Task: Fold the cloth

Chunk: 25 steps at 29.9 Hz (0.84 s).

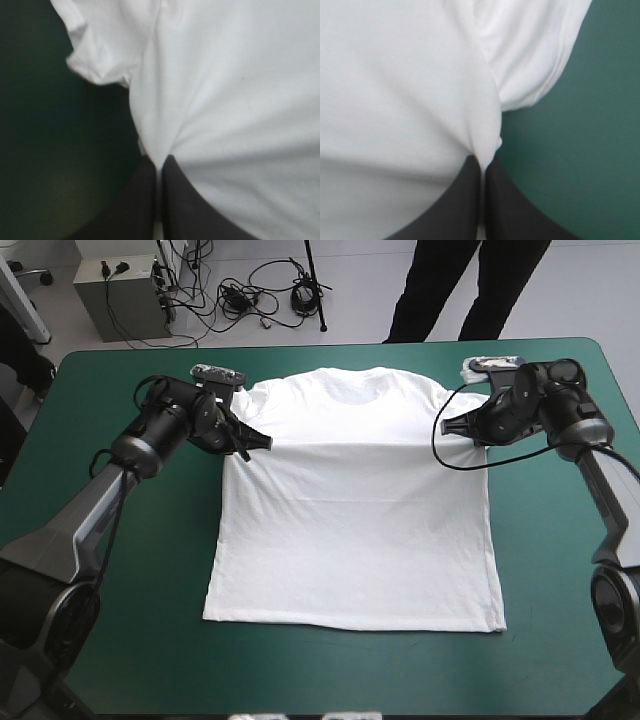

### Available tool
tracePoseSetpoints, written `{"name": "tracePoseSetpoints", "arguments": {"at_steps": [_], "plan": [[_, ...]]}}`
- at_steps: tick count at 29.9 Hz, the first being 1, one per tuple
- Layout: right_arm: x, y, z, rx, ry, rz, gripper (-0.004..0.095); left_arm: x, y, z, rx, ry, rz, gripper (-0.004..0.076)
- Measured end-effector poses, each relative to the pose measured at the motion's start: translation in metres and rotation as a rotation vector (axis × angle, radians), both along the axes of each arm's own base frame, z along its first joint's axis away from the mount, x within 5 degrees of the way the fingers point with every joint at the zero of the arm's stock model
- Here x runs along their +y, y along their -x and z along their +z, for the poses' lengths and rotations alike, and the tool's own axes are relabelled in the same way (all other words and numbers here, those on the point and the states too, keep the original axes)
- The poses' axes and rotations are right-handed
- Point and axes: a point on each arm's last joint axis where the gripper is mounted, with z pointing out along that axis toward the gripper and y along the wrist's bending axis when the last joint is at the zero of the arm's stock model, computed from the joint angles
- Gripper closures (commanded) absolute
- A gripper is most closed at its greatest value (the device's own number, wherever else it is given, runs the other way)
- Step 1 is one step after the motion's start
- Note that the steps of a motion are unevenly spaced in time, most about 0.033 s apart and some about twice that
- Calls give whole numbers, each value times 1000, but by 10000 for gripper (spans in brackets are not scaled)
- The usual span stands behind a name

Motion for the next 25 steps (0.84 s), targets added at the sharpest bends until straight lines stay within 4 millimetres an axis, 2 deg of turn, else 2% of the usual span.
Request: {"name": "tracePoseSetpoints", "arguments": {"at_steps": [4,8,12,17,22,25], "plan": [[-1,21,45,-102,-32,8,925,10,28,49,-122,47,0,733],[-2,50,88,-199,-75,30,925,22,59,91,-231,86,-2,733],[-1,78,116,-260,-122,57,925,34,93,127,-333,123,-5,733],[-1,112,144,-340,-178,85,925,44,132,156,-417,192,-35,733],[-1,144,167,-424,-221,119,925,49,161,174,-461,261,-80,733],[-1,162,178,-469,-249,138,925,51,172,179,-475,290,-91,733]]}}
